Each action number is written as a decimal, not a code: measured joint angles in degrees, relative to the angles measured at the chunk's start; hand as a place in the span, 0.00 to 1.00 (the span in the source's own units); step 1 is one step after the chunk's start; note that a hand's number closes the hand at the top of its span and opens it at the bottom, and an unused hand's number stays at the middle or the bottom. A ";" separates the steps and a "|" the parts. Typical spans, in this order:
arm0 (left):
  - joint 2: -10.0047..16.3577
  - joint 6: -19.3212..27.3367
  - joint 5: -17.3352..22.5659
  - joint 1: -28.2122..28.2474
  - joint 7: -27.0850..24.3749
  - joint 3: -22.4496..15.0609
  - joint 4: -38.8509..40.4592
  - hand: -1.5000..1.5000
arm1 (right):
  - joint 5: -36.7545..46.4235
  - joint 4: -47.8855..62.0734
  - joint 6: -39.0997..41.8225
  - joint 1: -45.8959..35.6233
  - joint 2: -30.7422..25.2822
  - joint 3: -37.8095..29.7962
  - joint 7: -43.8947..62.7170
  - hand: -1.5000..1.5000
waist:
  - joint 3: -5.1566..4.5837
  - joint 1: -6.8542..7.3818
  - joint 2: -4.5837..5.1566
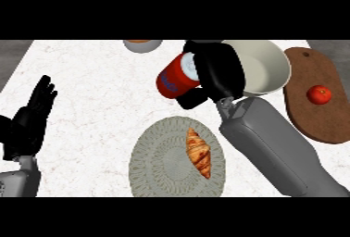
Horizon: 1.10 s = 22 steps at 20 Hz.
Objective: Pick the can from the placemat and place it in the bowl
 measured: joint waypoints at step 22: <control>-1.78 -1.24 -1.47 -1.17 2.35 -1.18 -3.11 0.50 | -6.66 25.24 -7.82 -2.68 -7.06 -26.52 -27.43 1.00 | 0.04 2.57 1.03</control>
